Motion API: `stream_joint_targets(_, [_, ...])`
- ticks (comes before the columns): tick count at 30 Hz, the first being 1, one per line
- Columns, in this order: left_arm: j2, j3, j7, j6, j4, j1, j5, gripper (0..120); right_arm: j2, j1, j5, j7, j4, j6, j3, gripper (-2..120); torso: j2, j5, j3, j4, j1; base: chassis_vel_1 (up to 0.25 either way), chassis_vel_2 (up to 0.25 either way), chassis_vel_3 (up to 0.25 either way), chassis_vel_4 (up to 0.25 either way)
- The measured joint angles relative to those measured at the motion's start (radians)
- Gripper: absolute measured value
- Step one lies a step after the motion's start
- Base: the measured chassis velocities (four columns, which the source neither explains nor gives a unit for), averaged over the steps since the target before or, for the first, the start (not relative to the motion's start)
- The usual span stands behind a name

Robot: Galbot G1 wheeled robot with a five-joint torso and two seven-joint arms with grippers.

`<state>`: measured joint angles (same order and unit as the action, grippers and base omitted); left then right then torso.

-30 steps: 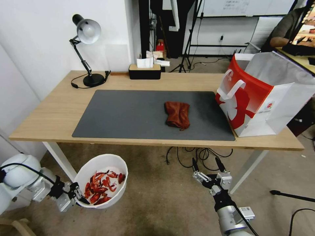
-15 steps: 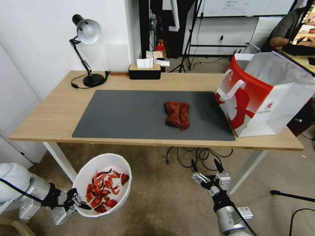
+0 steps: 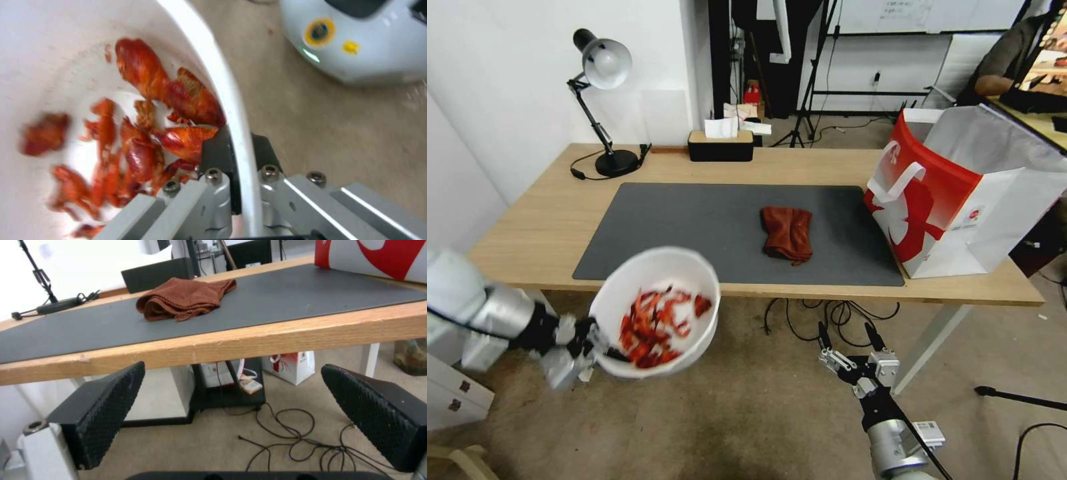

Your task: Sweep shrimp from table into container with towel, then put container into takeout bag.

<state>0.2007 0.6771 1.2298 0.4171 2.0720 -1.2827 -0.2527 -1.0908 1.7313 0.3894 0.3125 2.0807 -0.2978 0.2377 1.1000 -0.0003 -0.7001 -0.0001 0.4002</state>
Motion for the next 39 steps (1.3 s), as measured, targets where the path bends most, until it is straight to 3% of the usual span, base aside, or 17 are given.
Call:
stream_joint_targets(4, [-0.033,-0.005,-0.028,-0.012,-0.024,0.026,-0.03,0,0.005,-0.014,-0.001,0.001,-0.004,0.003,-0.01,100,0.0,0.0003,0.0,0.0004,0.0,0.0,0.0,0.0,0.0])
stream_joint_targets(10, [-0.033,-0.04,-0.098,-0.015,-0.055,0.046,-0.026,0,0.005,-0.017,0.0,0.003,-0.005,0.004,-0.012,100,0.0,0.0003,0.0,0.0,0.0,0.0,0.0,0.0,0.0])
stream_joint_targets(15, [0.033,-0.091,-0.178,0.002,-0.088,0.042,0.038,0,-0.007,-0.013,-0.008,0.008,-0.012,0.007,-0.009,100,0.0,0.0,0.0,0.0001,0.0,0.0,0.0,0.0,0.0])
stream_joint_targets(21, [0.082,-0.102,-0.185,0.028,-0.103,0.06,0.109,0,-0.017,-0.014,-0.02,0.012,-0.021,0.012,-0.011,100,0.0,0.0005,0.0,0.0002,0.0,0.0,0.0,0.0,0.0])
stream_joint_targets(24, [0.098,-0.164,-0.192,0.035,-0.123,0.116,0.116,0,-0.025,-0.013,-0.03,0.015,-0.023,0.014,-0.013,100,0.0,0.0006,0.0,0.0001,0.0,0.0,0.0,0.0,0.0])
stream_joint_targets(25, [0.098,-0.164,-0.192,0.035,-0.123,0.116,0.116,0,-0.025,-0.013,-0.03,0.015,-0.023,0.014,-0.013,100,0.0,0.0006,0.0,0.0001,0.0,0.0,0.0,0.0,0.0])
stream_joint_targets(28, [0.135,-0.287,-0.192,0.034,-0.151,0.23,0.118,0,-0.034,-0.007,-0.039,0.015,-0.023,0.015,-0.013,100,0.0,0.0002,0.0,0.0002,0.0,0.0,0.0,0.0,0.0])
stream_joint_targets(29, [0.135,-0.287,-0.192,0.034,-0.151,0.23,0.118,0,-0.034,-0.007,-0.039,0.015,-0.023,0.015,-0.013,100,0.0,0.0002,0.0,0.0002,0.0,0.0,0.0,0.0,0.0])
stream_joint_targets(32, [0.17,-0.381,-0.192,0.032,-0.18,0.346,0.124,0,-0.041,0.005,-0.048,0.015,-0.02,0.015,-0.008,100,0.0,0.0001,0.0,-0.0001,0.0,0.0,0.0,0.0,0.0])
stream_joint_targets(33, [0.17,-0.381,-0.192,0.032,-0.18,0.346,0.124,0,-0.041,0.005,-0.048,0.015,-0.02,0.015,-0.008,100,0.0,0.0001,0.0,-0.0001,0.0,0.0,0.0,0.0,0.0])
stream_joint_targets(36, [0.191,-0.463,-0.191,0.024,-0.206,0.453,0.122,0,-0.046,0.021,-0.056,0.014,-0.011,0.012,0.001,100,0.0,0.0004,0.0,0.0001,0.0,0.0,0.0,0.0,0.0])
stream_joint_targets(37, [0.191,-0.463,-0.191,0.024,-0.206,0.453,0.122,0,-0.046,0.021,-0.056,0.014,-0.011,0.012,0.001,100,0.0,0.0004,0.0,0.0001,0.0,0.0,0.0,0.0,0.0])
stream_joint_targets(39, [0.206,-0.521,-0.191,0.019,-0.222,0.52,0.117,0,-0.048,0.029,-0.06,0.014,-0.004,0.01,0.005,100,0.0,0.0006,0.0,0.0001,0.0,0.0,0.0,0.0,0.0])
